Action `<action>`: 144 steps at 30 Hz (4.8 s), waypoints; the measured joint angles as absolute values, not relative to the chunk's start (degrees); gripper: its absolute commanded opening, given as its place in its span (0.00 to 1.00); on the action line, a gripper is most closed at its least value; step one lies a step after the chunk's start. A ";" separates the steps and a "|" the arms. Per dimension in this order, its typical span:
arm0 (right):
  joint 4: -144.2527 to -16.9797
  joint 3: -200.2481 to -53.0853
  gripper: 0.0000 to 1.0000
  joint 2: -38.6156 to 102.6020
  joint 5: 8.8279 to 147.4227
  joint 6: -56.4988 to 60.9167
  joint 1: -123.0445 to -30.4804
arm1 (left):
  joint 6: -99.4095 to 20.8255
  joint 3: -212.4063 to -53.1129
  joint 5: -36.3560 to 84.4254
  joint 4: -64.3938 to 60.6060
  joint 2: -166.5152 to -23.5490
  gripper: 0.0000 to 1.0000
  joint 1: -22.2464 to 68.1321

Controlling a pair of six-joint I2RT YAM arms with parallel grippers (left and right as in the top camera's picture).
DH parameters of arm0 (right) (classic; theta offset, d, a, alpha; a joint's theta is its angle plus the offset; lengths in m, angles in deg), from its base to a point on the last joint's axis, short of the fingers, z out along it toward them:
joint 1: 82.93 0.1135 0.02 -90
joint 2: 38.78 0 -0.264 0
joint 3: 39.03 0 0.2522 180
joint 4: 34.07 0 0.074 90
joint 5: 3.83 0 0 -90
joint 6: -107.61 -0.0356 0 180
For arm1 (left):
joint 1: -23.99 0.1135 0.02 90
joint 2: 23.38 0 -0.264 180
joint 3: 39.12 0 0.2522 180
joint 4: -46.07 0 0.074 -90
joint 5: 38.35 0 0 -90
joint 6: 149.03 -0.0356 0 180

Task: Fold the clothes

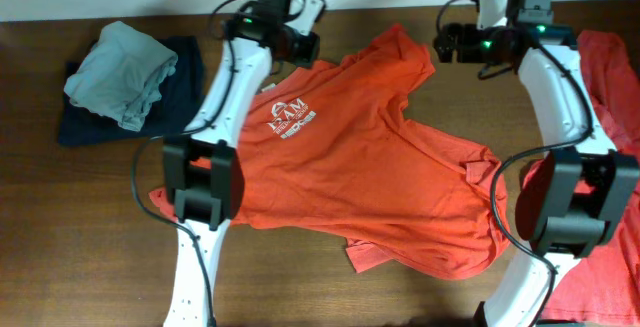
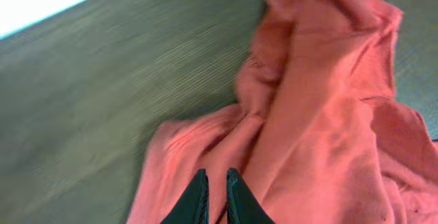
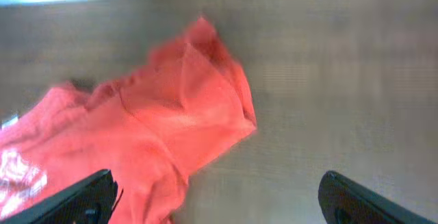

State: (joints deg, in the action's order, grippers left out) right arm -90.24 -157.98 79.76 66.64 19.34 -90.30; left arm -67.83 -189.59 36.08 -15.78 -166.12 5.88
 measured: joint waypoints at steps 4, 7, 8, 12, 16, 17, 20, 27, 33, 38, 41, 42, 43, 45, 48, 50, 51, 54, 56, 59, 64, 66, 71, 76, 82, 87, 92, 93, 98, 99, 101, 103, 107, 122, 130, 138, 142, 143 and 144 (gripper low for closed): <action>-96.36 -157.78 0.99 79.91 66.68 19.32 -91.48 | -70.49 -189.59 37.04 -10.74 -168.11 0.24 3.79; -96.36 -157.78 0.99 79.91 66.68 19.37 -91.61 | -71.26 -189.59 38.26 -7.19 -169.33 0.38 3.63; -96.47 -157.78 0.99 79.91 66.66 19.34 -91.59 | -71.72 -189.59 38.79 -5.90 -170.01 0.40 3.74; -96.52 -157.78 0.98 79.91 66.66 19.37 -91.59 | -72.02 -189.59 40.93 -3.57 -172.22 0.43 3.96; -96.47 -157.78 0.99 79.89 66.66 19.37 -91.59 | -73.12 -189.59 42.88 -3.35 -175.06 0.43 4.05; -96.50 -157.78 0.98 79.91 66.66 19.34 -91.59 | -73.44 -189.59 43.36 -3.41 -175.87 0.43 4.05; -96.47 -157.78 0.99 79.91 66.66 19.32 -91.59 | -73.88 -189.57 44.25 -3.48 -177.07 0.43 4.03; -96.50 -157.78 0.99 79.91 66.66 19.34 -91.59 | -74.73 -189.59 44.97 -3.46 -177.27 0.22 4.03; -96.47 -157.78 0.99 79.91 66.66 19.34 -91.59 | -74.91 -189.59 45.39 -3.48 -177.27 0.07 4.18; -96.50 -157.78 0.98 79.91 66.66 19.32 -91.59 | -74.93 -189.59 48.34 -3.43 -177.27 0.05 5.40; -96.50 -157.78 0.99 79.89 66.66 19.34 -91.59 | -74.95 -189.59 49.28 -3.41 -177.27 0.05 6.87; -96.50 -157.78 0.99 79.89 66.66 19.34 -91.59 | -74.93 -189.59 49.56 -3.43 -177.27 0.05 7.59; -96.50 -157.78 0.99 79.91 66.66 19.37 -91.59 | -74.93 -189.59 49.76 -3.43 -177.27 0.05 8.22; -96.50 -157.78 0.99 79.89 66.66 19.30 -91.59 | -74.93 -189.59 50.22 -3.43 -177.27 0.05 9.69; -96.50 -157.78 0.99 79.91 66.66 19.37 -91.59 | -74.93 -189.59 51.12 -3.43 -177.27 0.06 11.76; -96.50 -157.78 0.99 79.89 66.66 19.32 -91.59 | -74.93 -189.59 51.53 -3.43 -177.27 0.09 13.14; -96.50 -157.78 0.99 79.89 66.66 19.37 -91.59 | -74.93 -189.59 51.68 -3.41 -177.27 0.11 13.73; -96.50 -157.78 0.99 79.91 66.66 19.34 -91.59 | -74.93 -189.59 51.97 -2.98 -177.27 0.13 15.26; -96.50 -157.78 0.99 79.89 66.66 19.32 -91.59 | -74.91 -189.59 52.08 -2.43 -177.27 0.17 16.16; -96.50 -157.78 0.99 79.89 66.66 19.32 -91.59 | -74.73 -189.59 52.34 -1.12 -177.27 0.28 17.36; -96.50 -157.78 0.99 79.89 66.66 19.34 -91.59 | -73.14 -192.36 52.60 -3.17 -177.29 0.45 18.15; -96.50 -157.78 0.99 79.91 66.66 19.37 -91.59 | -71.67 -195.71 52.69 -5.25 -177.29 0.48 18.12; -96.50 -157.78 0.99 79.91 66.66 19.34 -91.59 | -66.43 -205.59 52.73 -16.37 -175.67 0.61 17.03; -96.50 -157.78 0.99 79.91 66.66 19.34 -91.59 | -62.49 -209.61 50.96 -24.50 -170.78 0.99 16.03; -96.50 -157.78 0.99 79.91 66.66 19.34 -91.59 | -61.12 -210.29 49.28 -26.93 -168.20 0.99 15.98; -100.01 -157.82 0.99 79.89 65.79 19.32 -91.59 | -61.07 -210.22 48.86 -27.48 -168.24 0.99 15.98; -111.21 -157.80 0.99 79.91 64.65 21.86 -91.77 | -60.90 -210.22 48.82 -27.59 -168.24 0.99 15.98; -113.46 -157.80 0.99 79.89 64.72 22.84 -91.90 | -60.90 -210.22 48.82 -27.59 -168.24 0.99 15.98; -124.78 -157.78 0.99 79.91 68.08 24.59 -94.43 | -60.90 -210.22 48.78 -27.65 -168.24 0.99 15.98; -126.42 -157.78 0.99 79.91 69.00 24.39 -95.29 | -60.90 -210.22 48.80 -27.63 -168.24 0.99 15.98; -128.60 -157.63 0.99 79.89 70.40 24.04 -96.84 | -60.90 -210.22 48.75 -27.65 -168.24 0.99 15.98; -129.89 -156.95 0.99 79.91 71.51 23.85 -98.00 | -60.90 -210.22 48.65 -27.67 -168.24 0.99 15.98; -129.87 -154.89 0.99 79.89 72.26 23.61 -97.58 | -60.90 -210.22 48.65 -27.65 -168.24 0.99 15.98; -110.90 -142.37 0.99 79.89 79.49 10.01 -92.34 | -60.90 -210.22 48.62 -27.67 -168.24 0.99 15.98; -107.25 -136.75 0.99 79.89 79.73 8.29 -91.99 | -60.90 -210.22 48.62 -27.70 -168.24 0.99 15.98; -110.55 -142.17 0.99 79.89 79.97 7.50 -91.96 | -60.90 -210.22 48.62 -27.67 -168.24 0.99 15.98; -111.84 -145.21 0.99 79.89 80.85 7.24 -91.92 | -60.90 -210.22 48.62 -27.70 -168.24 0.99 15.98; -112.32 -145.34 0.99 79.89 80.87 7.19 -91.88 | -60.90 -210.22 48.62 -27.70 -168.24 0.99 15.98; -112.71 -145.37 0.99 79.89 80.93 7.13 -91.81 | -60.90 -210.22 48.62 -27.70 -168.24 0.99 15.98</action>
State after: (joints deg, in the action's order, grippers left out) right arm -112.71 -145.37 79.89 80.93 7.13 -91.81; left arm -60.90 -210.22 48.62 -27.70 -168.24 15.98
